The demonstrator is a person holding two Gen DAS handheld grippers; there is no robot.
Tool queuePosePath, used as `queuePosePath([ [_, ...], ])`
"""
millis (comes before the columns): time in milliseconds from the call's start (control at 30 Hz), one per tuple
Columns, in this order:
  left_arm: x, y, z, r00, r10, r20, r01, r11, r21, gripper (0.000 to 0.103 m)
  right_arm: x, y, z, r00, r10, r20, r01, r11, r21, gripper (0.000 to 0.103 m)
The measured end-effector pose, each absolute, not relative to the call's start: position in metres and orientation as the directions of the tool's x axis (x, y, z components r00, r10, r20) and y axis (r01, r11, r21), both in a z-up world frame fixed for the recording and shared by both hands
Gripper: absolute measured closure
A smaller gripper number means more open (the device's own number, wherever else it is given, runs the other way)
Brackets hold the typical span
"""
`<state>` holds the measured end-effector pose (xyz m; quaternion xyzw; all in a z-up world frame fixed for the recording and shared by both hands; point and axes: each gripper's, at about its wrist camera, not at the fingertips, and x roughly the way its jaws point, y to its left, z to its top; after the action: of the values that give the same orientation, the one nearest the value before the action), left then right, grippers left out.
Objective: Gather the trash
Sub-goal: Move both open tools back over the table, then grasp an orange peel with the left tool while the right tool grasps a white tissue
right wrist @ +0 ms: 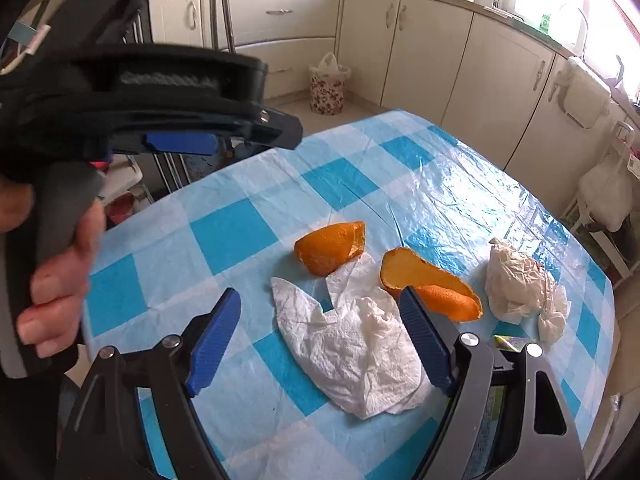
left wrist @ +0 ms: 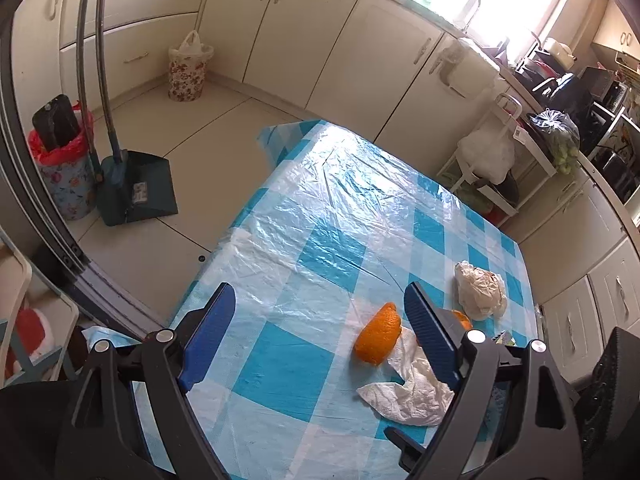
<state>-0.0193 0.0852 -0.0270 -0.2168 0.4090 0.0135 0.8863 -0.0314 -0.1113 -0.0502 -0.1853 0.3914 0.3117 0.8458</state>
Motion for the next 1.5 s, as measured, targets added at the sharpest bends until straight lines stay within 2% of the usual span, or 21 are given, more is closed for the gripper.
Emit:
queuePosePath([
  [167, -0.016, 0.093, -0.034, 0.655, -0.161, -0.738, -0.217, 0.895, -0.389, 0.020, -0.016, -0.113, -0.072, 0.462, 0.331, -0.823, -0.637, 0.769, -0.049, 0.025],
  [300, -0.010, 0.082, -0.039, 0.638, -0.179, -0.749, -0.189, 0.907, -0.377, 0.020, -0.006, -0.128, -0.075, 0.421, 0.382, -0.822, -0.604, 0.795, 0.060, 0.027],
  [367, -0.009, 0.075, -0.042, 0.627, -0.188, -0.756, -0.170, 0.914, -0.368, 0.020, -0.003, -0.135, -0.074, 0.432, 0.391, -0.813, -0.585, 0.807, 0.077, 0.040],
  [433, -0.006, 0.066, -0.047, 0.606, -0.196, -0.771, -0.144, 0.926, -0.349, 0.020, -0.001, -0.141, -0.070, 0.425, 0.400, -0.812, -0.579, 0.810, 0.096, 0.070],
  [500, -0.003, 0.056, -0.053, 0.589, -0.188, -0.786, -0.123, 0.940, -0.318, 0.020, -0.003, -0.147, -0.068, 0.400, 0.417, -0.816, -0.580, 0.805, 0.127, 0.082],
  [533, -0.001, 0.051, -0.056, 0.581, -0.178, -0.794, -0.113, 0.949, -0.296, 0.020, -0.005, -0.148, -0.067, 0.390, 0.422, -0.818, -0.587, 0.799, 0.133, 0.085],
  [633, 0.003, 0.039, -0.063, 0.562, -0.165, -0.811, -0.084, 0.963, -0.254, 0.020, -0.019, -0.151, -0.064, 0.350, 0.444, -0.825, -0.618, 0.771, 0.152, 0.089],
  [900, 0.013, 0.005, -0.071, 0.565, -0.054, -0.823, 0.001, 0.998, -0.066, 0.022, -0.068, -0.171, -0.049, 0.279, 0.505, -0.817, -0.710, 0.681, 0.179, 0.089],
  [1000, 0.012, -0.010, -0.071, 0.569, -0.040, -0.821, 0.058, 0.998, -0.009, 0.039, -0.079, -0.180, -0.042, 0.267, 0.534, -0.802, -0.726, 0.659, 0.197, 0.089],
  [1067, 0.012, -0.019, -0.070, 0.576, -0.025, -0.817, 0.091, 0.995, 0.034, 0.062, -0.081, -0.183, -0.037, 0.269, 0.549, -0.791, -0.730, 0.652, 0.204, 0.089],
  [1133, 0.010, -0.025, -0.067, 0.577, -0.036, -0.816, 0.112, 0.993, 0.035, 0.079, -0.081, -0.187, -0.031, 0.274, 0.570, -0.774, -0.734, 0.644, 0.214, 0.089],
  [1300, 0.004, -0.009, -0.057, 0.579, -0.115, -0.807, 0.078, 0.993, -0.085, 0.087, -0.076, -0.201, -0.005, 0.339, 0.620, -0.708, -0.727, 0.650, 0.220, 0.089],
  [1500, -0.018, -0.001, -0.017, 0.665, -0.251, -0.703, 0.134, 0.967, -0.218, 0.087, -0.061, -0.253, 0.031, 0.515, 0.598, -0.614, -0.632, 0.749, 0.200, 0.089],
])
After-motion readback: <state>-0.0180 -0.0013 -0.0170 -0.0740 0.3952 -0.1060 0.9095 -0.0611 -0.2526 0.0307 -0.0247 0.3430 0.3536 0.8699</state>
